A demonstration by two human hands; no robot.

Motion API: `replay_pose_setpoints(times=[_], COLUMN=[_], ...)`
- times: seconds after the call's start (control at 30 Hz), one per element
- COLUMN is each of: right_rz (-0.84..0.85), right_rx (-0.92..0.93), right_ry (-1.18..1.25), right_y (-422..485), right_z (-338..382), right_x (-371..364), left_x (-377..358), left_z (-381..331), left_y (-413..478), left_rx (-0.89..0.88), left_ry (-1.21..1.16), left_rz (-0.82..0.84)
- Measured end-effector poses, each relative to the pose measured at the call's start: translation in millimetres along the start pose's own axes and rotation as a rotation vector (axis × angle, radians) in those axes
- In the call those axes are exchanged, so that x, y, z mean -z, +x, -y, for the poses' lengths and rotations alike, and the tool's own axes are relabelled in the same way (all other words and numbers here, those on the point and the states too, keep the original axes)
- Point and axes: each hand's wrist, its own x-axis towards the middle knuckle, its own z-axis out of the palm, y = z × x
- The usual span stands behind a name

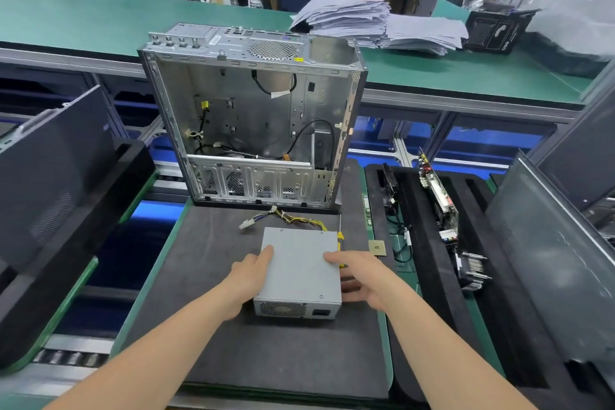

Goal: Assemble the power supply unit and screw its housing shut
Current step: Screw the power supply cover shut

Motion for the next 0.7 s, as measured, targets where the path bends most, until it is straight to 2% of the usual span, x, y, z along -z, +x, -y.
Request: replay_pose_setpoints(times=[0.2, 0.47, 0.7], right_rz=[0.094, 0.036, -0.01], right_rx=[-0.068, -0.088, -0.094], right_ry=[0.0, -0.047, 0.025], right_y=[1.6, 5.7, -1.9], right_z=[5.0, 6.6, 8.3], right_x=[2.3, -4.4, -8.2], left_x=[-9.3, -12.8, -16.5], left_z=[4.5, -0.9, -3.2], left_y=[6.7, 11.9, 12.0], left_rx=[0.045, 0.106, 0.122], left_ry=[-0.134, -0.127, -0.142], left_rz=[0.024, -0.003, -0.051])
